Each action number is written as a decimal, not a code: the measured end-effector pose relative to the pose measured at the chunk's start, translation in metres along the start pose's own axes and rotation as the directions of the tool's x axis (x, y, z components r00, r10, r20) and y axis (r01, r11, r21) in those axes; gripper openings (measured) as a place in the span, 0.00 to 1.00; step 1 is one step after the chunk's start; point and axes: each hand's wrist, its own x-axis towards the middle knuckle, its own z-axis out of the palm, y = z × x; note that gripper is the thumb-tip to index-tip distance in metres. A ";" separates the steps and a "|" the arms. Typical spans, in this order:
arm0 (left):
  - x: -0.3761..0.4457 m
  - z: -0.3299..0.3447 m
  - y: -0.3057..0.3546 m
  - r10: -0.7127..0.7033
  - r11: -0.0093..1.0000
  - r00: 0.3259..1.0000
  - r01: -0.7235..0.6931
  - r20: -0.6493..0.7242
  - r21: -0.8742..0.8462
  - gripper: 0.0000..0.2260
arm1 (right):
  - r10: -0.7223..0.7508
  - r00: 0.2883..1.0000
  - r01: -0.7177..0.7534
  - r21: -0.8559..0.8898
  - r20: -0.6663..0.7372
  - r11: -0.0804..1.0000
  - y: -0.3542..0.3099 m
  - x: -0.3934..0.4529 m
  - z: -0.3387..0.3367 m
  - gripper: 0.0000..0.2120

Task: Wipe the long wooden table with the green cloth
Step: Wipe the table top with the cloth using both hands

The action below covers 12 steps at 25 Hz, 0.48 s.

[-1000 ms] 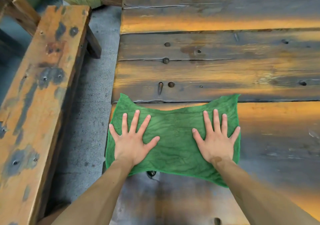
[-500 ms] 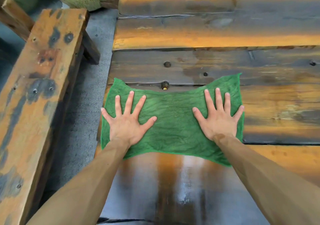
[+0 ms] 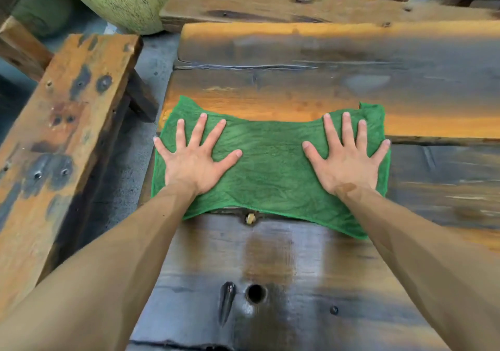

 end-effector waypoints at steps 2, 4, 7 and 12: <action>0.033 -0.008 0.001 -0.009 1.000 1.000 0.009 0.018 -0.010 0.37 | -0.013 1.000 0.013 -0.001 0.018 1.000 -0.006 0.035 -0.005 0.37; 0.069 -0.017 0.002 -0.019 0.999 0.999 0.020 0.038 -0.029 0.36 | -0.022 0.999 0.022 0.005 0.029 1.000 -0.013 0.075 -0.011 0.37; 0.121 -0.026 0.001 -0.035 0.998 0.999 0.036 0.026 -0.043 0.36 | -0.050 0.999 0.051 -0.011 0.021 0.999 -0.028 0.127 -0.014 0.38; 0.216 -0.041 0.001 -0.037 0.996 0.999 0.038 0.012 -0.080 0.38 | -0.057 0.998 0.057 -0.026 0.012 0.998 -0.054 0.224 -0.026 0.39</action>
